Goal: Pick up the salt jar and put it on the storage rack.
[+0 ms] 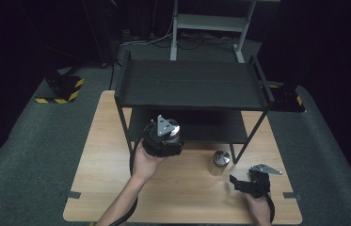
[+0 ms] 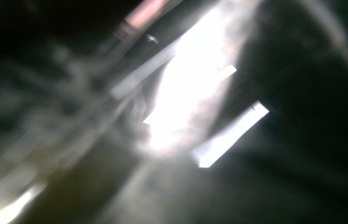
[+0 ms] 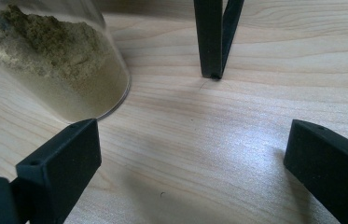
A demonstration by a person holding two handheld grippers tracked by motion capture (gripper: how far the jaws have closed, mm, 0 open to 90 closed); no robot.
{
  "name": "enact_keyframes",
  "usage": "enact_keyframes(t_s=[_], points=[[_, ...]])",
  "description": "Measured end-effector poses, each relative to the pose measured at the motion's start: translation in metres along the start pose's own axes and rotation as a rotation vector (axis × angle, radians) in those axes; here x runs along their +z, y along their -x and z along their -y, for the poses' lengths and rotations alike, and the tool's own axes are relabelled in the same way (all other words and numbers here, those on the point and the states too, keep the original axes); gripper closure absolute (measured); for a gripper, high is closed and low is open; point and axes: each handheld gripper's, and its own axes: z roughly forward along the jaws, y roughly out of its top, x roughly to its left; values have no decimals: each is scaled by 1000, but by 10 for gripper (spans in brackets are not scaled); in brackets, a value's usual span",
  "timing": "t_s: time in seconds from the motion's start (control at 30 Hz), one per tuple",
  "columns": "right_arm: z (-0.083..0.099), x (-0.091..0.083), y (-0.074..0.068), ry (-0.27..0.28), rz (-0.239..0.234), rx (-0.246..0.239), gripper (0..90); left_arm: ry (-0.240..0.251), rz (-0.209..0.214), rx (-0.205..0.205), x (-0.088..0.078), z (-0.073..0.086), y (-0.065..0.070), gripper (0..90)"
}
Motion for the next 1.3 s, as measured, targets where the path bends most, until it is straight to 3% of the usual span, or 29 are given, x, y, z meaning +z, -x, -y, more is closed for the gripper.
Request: enact_keyframes(t_s=[0.73,0.87,0.9,0.93,1.1,1.3], points=[[0,0,0,1,-1,2,39,-6,-28,-36,18,-3,-9,309],[0,0,0,1,-1,2,40,1,-21,-60,20,-3,-11,309],[0,0,0,1,-1,2,40,4,-43,-52,21,-3,-10,309],[0,0,0,1,0,2,40,2,-21,-38,22,-4,-15,309],[0,0,0,1,0,1,40,6,-33,-45,25,-5,-15,309],[0,0,0,1,1,2,40,14,-15,-43,30,-5,-22,309]])
